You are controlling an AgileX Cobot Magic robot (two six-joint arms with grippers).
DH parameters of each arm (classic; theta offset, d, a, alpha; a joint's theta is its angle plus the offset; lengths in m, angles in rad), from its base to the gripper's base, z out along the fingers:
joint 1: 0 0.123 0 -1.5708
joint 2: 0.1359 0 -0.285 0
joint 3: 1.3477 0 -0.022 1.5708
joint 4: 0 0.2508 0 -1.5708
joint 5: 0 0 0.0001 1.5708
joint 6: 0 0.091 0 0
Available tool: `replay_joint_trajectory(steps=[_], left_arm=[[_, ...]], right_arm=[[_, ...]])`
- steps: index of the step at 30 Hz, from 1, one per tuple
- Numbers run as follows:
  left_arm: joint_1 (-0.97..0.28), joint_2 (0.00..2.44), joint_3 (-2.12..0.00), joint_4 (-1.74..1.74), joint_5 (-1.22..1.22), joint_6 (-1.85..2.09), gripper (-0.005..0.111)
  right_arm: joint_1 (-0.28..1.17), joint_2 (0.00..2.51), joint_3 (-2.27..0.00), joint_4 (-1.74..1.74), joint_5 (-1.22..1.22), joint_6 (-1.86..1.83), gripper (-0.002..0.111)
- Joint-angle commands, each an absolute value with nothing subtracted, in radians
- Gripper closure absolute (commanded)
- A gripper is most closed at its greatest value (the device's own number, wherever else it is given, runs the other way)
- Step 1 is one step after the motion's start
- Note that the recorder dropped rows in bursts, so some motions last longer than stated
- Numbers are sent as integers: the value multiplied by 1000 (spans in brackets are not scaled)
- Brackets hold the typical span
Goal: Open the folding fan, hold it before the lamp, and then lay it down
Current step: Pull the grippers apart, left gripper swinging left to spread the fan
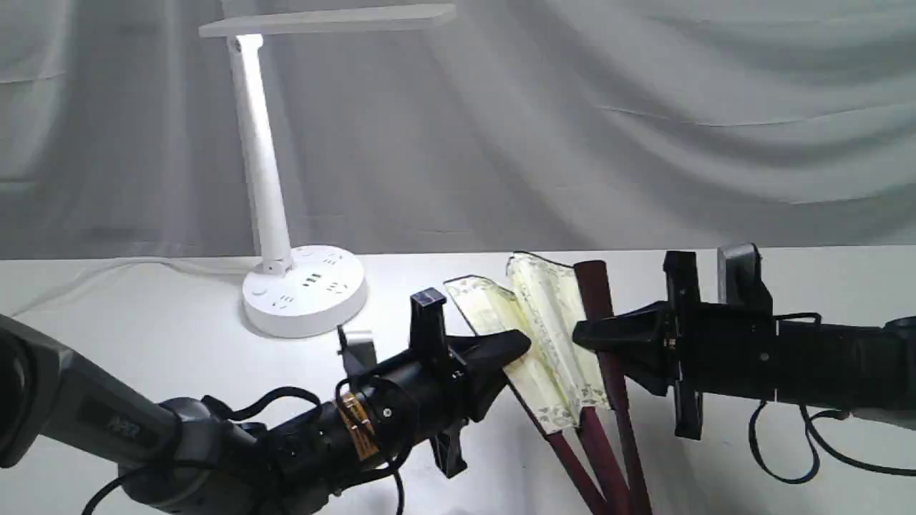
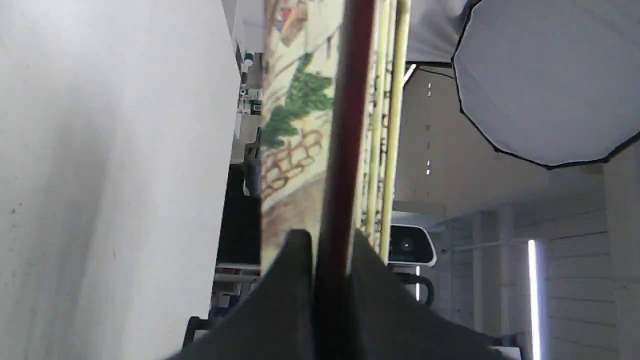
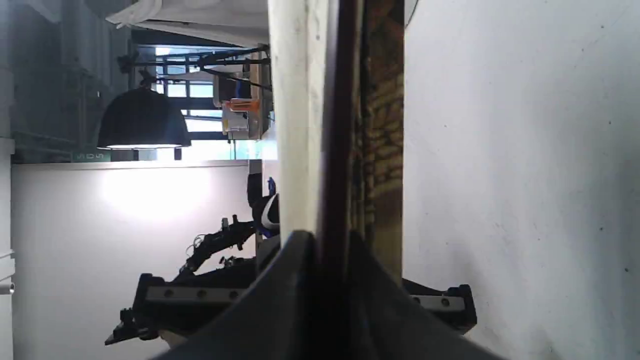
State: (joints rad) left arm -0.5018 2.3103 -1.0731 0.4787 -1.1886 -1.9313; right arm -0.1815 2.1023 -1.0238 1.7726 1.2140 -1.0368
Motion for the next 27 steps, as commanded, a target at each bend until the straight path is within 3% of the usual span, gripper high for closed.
replay_joint_trajectory(steps=[1,13,27], left_arm=[[-499,2304,-1076,332,-1221,-1963,107],[-499,2304,-1076,233,-1221,-1954,107],[-499,2258,-1076,14,-1221,-1770,107]], right_arm=[[-190,2100,-1026,1744,1184,-1072,108],[-202,2100,-1026,1744,1120,-1072,108],[-348,2100,-1026,1744,1173,-1070,108]])
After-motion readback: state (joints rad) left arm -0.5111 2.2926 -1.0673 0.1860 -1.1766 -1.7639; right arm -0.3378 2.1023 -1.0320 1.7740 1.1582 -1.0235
